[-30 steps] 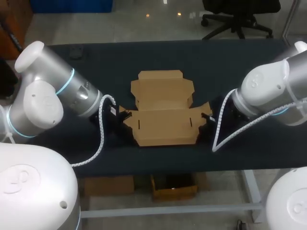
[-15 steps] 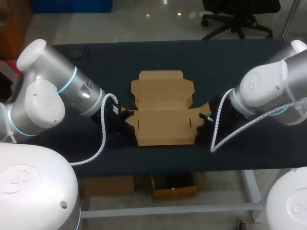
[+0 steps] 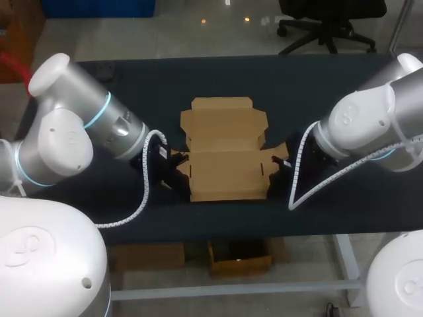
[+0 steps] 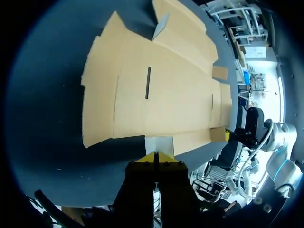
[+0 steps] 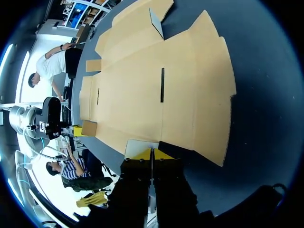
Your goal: Assemble the packaging by folding the flat box into shape, placing the metal phone stand inside, and closing the box properly
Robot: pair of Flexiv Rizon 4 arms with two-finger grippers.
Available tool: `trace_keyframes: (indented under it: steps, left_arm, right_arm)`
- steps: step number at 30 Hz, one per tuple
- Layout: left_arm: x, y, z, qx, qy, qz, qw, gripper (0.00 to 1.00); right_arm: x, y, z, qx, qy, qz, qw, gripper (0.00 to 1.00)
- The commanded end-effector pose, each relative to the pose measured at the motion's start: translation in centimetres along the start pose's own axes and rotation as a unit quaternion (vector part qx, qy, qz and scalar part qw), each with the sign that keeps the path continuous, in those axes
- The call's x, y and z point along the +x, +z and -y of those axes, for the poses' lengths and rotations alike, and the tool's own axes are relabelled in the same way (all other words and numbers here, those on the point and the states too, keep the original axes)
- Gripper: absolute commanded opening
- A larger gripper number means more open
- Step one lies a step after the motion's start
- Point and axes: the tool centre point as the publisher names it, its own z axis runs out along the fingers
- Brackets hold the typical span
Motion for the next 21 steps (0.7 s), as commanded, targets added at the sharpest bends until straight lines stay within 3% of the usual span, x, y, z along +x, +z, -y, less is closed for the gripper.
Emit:
trace_keyframes:
  steps: [1,21]
  left_arm:
    - [0.36,0.6,0.19,-0.004,0.001,0.005,1.0,0.0]
    - [0.87,1.34,-0.14,-0.011,0.007,0.01,1.0,0.0]
  right_arm:
    - [0.23,0.0,0.01,0.0,-0.001,0.001,1.0,0.0]
    - [0.62,-0.38,0.41,-0.003,-0.008,0.005,1.0,0.0]
